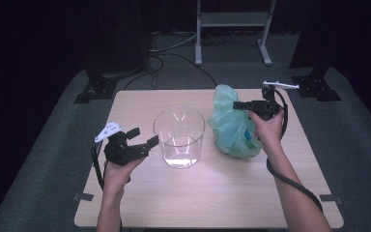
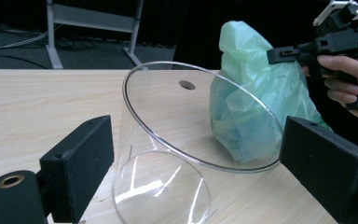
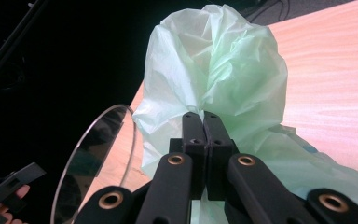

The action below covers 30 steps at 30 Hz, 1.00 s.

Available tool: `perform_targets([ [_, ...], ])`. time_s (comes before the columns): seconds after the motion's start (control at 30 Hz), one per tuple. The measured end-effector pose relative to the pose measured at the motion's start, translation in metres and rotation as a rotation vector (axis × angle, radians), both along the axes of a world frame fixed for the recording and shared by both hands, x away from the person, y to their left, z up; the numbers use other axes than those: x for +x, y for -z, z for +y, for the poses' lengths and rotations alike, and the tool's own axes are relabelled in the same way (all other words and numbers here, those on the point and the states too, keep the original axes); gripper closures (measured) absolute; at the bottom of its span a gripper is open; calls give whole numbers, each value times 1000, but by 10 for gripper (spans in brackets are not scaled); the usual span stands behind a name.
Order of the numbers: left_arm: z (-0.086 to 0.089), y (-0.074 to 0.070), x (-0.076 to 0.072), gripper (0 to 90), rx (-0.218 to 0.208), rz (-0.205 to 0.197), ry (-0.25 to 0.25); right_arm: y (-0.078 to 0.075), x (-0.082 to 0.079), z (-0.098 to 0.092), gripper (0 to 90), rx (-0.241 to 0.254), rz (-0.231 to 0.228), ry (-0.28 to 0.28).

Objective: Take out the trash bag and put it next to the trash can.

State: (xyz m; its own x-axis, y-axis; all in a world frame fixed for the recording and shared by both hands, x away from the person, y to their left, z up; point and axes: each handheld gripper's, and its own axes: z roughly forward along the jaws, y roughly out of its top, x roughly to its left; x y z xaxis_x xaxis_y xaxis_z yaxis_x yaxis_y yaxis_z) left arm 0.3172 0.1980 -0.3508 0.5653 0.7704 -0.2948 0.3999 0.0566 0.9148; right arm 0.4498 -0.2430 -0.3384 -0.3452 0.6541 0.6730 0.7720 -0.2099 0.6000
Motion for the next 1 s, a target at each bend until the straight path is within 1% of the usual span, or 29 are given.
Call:
perform_targets([
  [0.33,-1,0,0,89,0,4,-3,16,5,6,900,-24,25,-3],
  [0.47,-1,1,0,90,3,5,-2,21,6,10,900,-44,30,-10],
  [0.83,0,2,1,90,4,10,-3,35,10,16,897,-67,59,-33],
  [0.93,0,2,1,90,3,12,-3,36,10,17,877,-81,58,-43],
  [1.0,0,2,1,90,4,12,-4,36,9,16,844,-88,54,-47],
])
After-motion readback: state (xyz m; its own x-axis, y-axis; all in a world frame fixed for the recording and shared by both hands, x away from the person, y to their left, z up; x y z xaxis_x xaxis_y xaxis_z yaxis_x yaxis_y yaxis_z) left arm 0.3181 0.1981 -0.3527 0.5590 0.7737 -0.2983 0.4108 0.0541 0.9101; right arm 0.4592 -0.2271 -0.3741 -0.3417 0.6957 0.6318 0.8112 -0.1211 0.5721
